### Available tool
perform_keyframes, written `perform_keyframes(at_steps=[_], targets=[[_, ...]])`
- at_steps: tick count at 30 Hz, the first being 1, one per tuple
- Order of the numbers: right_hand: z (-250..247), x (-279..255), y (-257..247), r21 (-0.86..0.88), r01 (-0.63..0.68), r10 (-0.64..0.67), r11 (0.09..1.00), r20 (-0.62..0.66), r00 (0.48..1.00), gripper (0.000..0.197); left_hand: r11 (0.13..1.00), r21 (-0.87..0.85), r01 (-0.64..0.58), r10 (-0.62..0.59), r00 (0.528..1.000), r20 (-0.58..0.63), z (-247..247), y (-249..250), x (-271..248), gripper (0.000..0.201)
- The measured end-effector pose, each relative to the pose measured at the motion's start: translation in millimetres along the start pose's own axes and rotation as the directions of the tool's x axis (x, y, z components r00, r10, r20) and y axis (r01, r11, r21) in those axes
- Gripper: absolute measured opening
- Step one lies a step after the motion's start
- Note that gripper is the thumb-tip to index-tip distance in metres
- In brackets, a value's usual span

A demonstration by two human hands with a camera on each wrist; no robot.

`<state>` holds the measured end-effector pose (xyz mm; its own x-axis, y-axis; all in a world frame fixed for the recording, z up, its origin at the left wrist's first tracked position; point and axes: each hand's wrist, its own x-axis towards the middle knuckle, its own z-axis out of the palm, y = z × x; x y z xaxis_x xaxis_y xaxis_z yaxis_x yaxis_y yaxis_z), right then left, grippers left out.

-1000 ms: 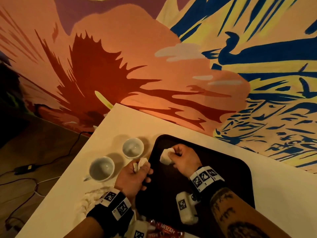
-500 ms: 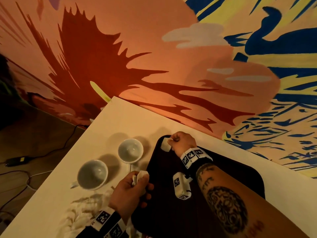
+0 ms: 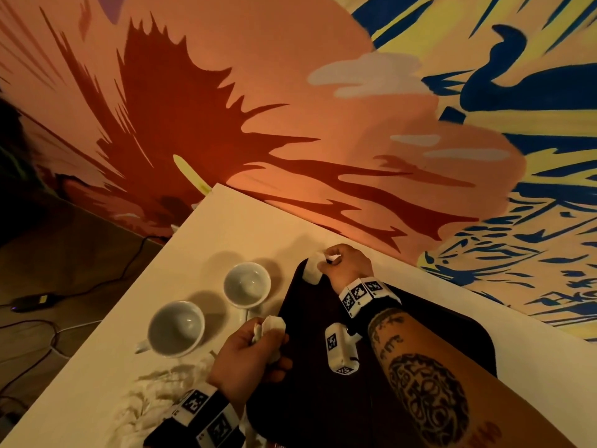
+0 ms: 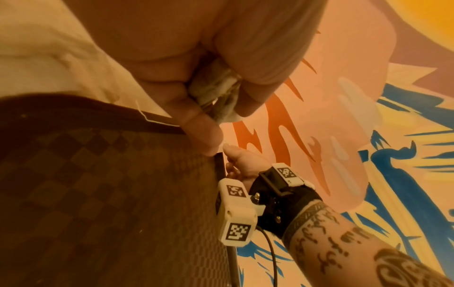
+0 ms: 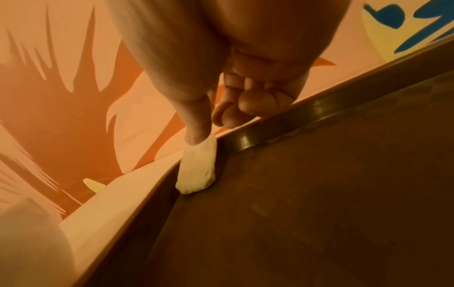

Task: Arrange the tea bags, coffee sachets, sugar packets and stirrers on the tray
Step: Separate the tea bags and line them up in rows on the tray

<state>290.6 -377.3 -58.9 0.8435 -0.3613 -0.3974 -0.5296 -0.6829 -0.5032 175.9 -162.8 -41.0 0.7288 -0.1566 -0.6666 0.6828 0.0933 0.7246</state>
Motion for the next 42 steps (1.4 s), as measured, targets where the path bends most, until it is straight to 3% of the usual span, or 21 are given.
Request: perform_keyframes(at_steps=[3, 5, 9, 11, 16, 19, 22, 25, 33, 38, 42], targets=[[-9, -22, 0, 0.058, 0.078, -0.073, 0.995, -0.077, 0.994, 0.021, 1.000, -0.027, -0.007, 0.007, 1.000, 0.015, 7, 5, -4, 0.010], [-13, -46, 2, 0.212, 0.163, -0.148, 0.964, -0.087, 0.985, 0.005, 0.999, -0.035, -0.027, 0.028, 0.999, 0.025, 13, 9, -7, 0.011], [-13, -107, 10, 0.425, 0.232, -0.317, 0.875, 0.141, 0.938, 0.004, 0.990, 0.059, -0.127, 0.125, 0.991, 0.041, 26, 14, -11, 0.009], [-11, -126, 14, 0.427, 0.277, -0.369, 0.861, 0.148, 0.918, 0.005, 0.977, 0.115, -0.177, 0.173, 0.984, 0.050, 31, 14, -12, 0.011], [-14, -137, 22, 0.472, 0.268, -0.304, 0.840, 0.000, 0.953, 0.013, 0.957, 0.192, -0.219, 0.207, 0.975, 0.077, 37, 10, -15, 0.011], [-16, -138, 25, 0.526, 0.249, -0.322, 0.813, 0.049, 0.946, 0.005, 0.957, 0.195, -0.216, 0.208, 0.976, 0.061, 38, 9, -14, 0.011], [-16, -133, 28, 0.485, 0.256, -0.344, 0.837, 0.102, 0.933, 0.008, 0.956, 0.220, -0.195, 0.184, 0.981, 0.068, 37, 6, -9, 0.012], [-14, -115, 30, 0.417, 0.257, -0.305, 0.872, 0.050, 0.951, 0.004, 0.965, 0.208, -0.162, 0.159, 0.987, 0.033, 30, 2, -2, 0.010], [-15, -28, 35, 0.071, 0.086, -0.081, 0.994, -0.061, 0.995, 0.010, 0.997, -0.054, 0.048, -0.051, 0.997, -0.050, 12, 4, 0, 0.014], [-10, -1, 36, -0.049, 0.017, -0.018, 0.999, -0.029, 0.999, 0.007, 1.000, 0.029, 0.011, -0.011, 1.000, -0.010, 9, 3, -2, 0.011], [-10, 6, 34, -0.033, -0.001, 0.000, 0.999, -0.028, 1.000, 0.007, 0.998, 0.060, -0.019, 0.017, 1.000, 0.026, 11, 2, -4, 0.012]])
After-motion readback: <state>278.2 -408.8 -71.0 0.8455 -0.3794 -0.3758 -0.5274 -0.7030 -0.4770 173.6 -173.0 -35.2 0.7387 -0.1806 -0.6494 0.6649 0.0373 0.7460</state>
